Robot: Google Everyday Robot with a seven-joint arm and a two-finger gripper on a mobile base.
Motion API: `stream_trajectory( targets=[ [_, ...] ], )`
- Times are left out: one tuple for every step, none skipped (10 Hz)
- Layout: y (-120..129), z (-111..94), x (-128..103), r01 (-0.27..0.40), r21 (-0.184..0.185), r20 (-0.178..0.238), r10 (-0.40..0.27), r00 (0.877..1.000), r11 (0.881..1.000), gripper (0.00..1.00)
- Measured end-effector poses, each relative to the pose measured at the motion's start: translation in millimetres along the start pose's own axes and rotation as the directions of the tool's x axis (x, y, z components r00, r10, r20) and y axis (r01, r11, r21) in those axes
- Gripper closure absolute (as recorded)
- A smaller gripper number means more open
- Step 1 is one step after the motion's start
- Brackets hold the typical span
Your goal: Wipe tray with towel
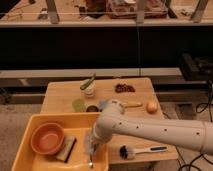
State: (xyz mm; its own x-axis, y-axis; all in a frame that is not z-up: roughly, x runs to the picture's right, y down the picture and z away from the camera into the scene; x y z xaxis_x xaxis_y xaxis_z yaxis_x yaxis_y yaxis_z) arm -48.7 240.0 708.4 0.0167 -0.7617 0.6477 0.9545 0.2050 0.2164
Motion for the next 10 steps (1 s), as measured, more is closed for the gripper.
stream_trajectory(
  targets=[
    [-2.2, -7.2, 12.6, 0.000, 0.001, -0.013, 0.000, 1.000, 1.000, 0.90],
    [-9.8, -14.3, 30.5, 0.012, 0.002, -0.025, -0.011, 1.000, 1.000, 0.90],
    [-18.4, -16.7, 46.0, 0.025, -0.003, -0.031, -0.025, 0.999, 1.000, 0.90],
    [-30.5, -16.9, 59.2, 0.041, -0.006, -0.036, -0.041, 0.999, 0.999, 0.90],
    [-41.0, -15.4, 64.8, 0.057, -0.007, -0.035, -0.057, 0.998, 0.998, 0.90],
    [-62.2, -12.0, 68.7, 0.092, -0.004, -0.034, -0.092, 0.995, 0.996, 0.90],
    [-76.9, -9.2, 65.9, 0.123, -0.002, -0.032, -0.123, 0.992, 0.992, 0.90],
    [-85.9, -7.5, 59.8, 0.148, -0.002, -0.029, -0.148, 0.989, 0.989, 0.90],
    [-94.0, -4.5, 48.6, 0.171, -0.003, -0.023, -0.171, 0.985, 0.985, 0.90],
    [-100.6, 0.9, 30.0, 0.195, -0.005, -0.013, -0.195, 0.981, 0.981, 0.90]
  ],
)
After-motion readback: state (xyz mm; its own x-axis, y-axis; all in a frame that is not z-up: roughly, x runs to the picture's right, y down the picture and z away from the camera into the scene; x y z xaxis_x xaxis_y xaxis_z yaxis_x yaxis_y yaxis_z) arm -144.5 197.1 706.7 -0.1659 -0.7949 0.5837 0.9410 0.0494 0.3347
